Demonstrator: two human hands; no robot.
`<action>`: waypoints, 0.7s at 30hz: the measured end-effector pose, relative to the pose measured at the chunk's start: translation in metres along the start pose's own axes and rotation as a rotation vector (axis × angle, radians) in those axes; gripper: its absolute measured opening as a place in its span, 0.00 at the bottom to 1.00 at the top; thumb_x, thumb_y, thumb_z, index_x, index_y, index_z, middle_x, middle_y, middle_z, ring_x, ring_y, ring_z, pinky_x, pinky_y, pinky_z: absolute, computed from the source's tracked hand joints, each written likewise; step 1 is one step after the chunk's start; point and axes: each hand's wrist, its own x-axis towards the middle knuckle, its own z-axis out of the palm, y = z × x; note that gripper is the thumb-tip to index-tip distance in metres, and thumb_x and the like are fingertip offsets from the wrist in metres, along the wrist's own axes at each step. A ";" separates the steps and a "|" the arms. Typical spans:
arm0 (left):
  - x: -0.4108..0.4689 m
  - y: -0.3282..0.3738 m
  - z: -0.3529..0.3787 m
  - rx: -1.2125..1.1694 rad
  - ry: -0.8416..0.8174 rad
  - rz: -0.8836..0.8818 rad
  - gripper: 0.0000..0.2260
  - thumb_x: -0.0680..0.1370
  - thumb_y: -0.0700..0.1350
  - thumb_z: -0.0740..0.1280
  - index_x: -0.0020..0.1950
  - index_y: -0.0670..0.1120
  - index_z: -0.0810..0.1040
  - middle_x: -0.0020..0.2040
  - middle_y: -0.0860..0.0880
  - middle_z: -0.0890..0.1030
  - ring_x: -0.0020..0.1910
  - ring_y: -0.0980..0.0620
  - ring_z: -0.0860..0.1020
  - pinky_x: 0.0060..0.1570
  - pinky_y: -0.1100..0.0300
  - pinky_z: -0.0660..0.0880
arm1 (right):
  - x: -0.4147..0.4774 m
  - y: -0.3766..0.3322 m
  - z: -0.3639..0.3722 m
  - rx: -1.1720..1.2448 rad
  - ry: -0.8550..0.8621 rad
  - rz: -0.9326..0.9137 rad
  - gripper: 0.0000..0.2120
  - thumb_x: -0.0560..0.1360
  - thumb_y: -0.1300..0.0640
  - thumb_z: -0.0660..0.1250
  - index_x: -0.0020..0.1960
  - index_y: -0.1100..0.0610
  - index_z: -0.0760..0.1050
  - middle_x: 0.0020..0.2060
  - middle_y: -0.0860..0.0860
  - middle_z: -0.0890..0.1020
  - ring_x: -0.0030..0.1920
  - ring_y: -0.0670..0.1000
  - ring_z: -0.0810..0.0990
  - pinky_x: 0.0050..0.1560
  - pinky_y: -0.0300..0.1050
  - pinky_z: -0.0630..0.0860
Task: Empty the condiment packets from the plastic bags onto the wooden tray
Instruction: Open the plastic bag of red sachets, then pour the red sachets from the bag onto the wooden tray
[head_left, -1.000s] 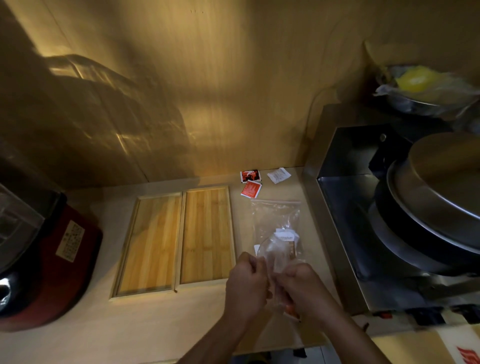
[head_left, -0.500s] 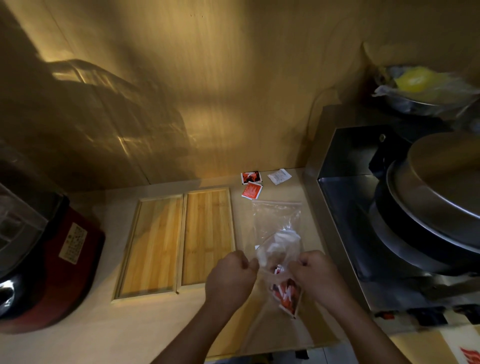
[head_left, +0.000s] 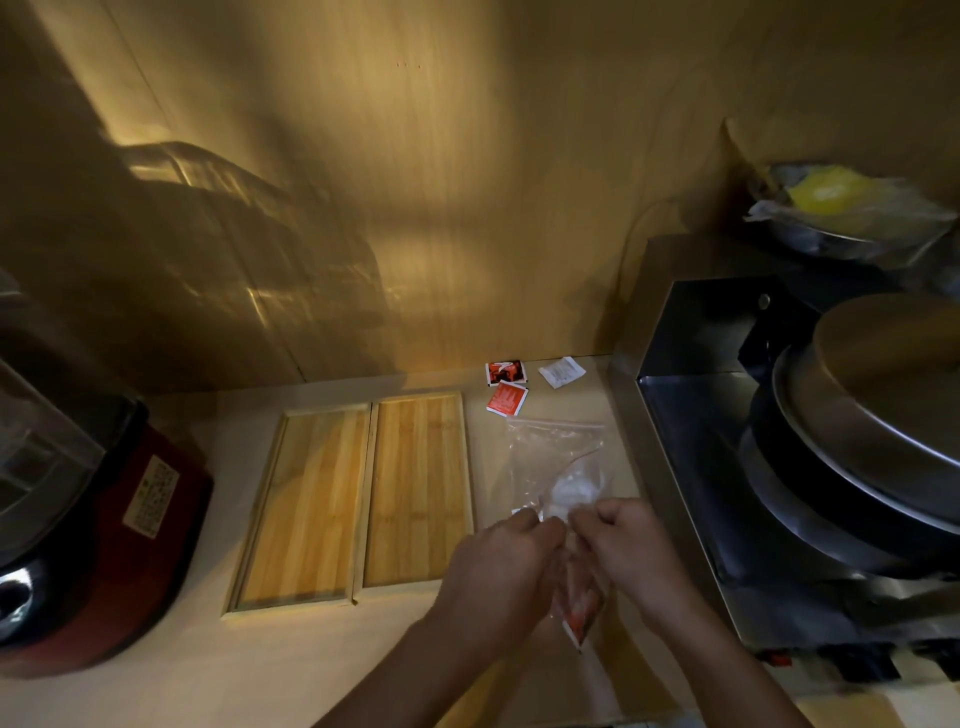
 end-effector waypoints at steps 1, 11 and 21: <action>0.001 -0.001 -0.004 0.014 0.005 0.024 0.14 0.77 0.52 0.52 0.54 0.47 0.72 0.51 0.46 0.76 0.49 0.44 0.77 0.45 0.48 0.76 | -0.001 -0.002 -0.002 0.041 -0.022 -0.015 0.19 0.73 0.55 0.66 0.24 0.55 0.69 0.21 0.50 0.69 0.26 0.48 0.69 0.33 0.43 0.65; 0.010 -0.011 -0.067 -0.115 0.226 0.220 0.07 0.75 0.43 0.58 0.46 0.46 0.75 0.44 0.48 0.78 0.45 0.48 0.76 0.44 0.49 0.73 | 0.010 0.004 -0.020 0.452 0.049 -0.160 0.08 0.70 0.67 0.69 0.43 0.55 0.78 0.36 0.51 0.78 0.34 0.43 0.76 0.32 0.28 0.72; 0.003 -0.022 -0.135 -0.344 0.351 0.200 0.09 0.78 0.46 0.61 0.45 0.44 0.78 0.41 0.56 0.77 0.43 0.59 0.77 0.42 0.68 0.73 | 0.020 0.029 0.005 0.678 -0.417 -0.013 0.31 0.49 0.45 0.81 0.46 0.60 0.82 0.39 0.55 0.85 0.38 0.50 0.81 0.40 0.36 0.76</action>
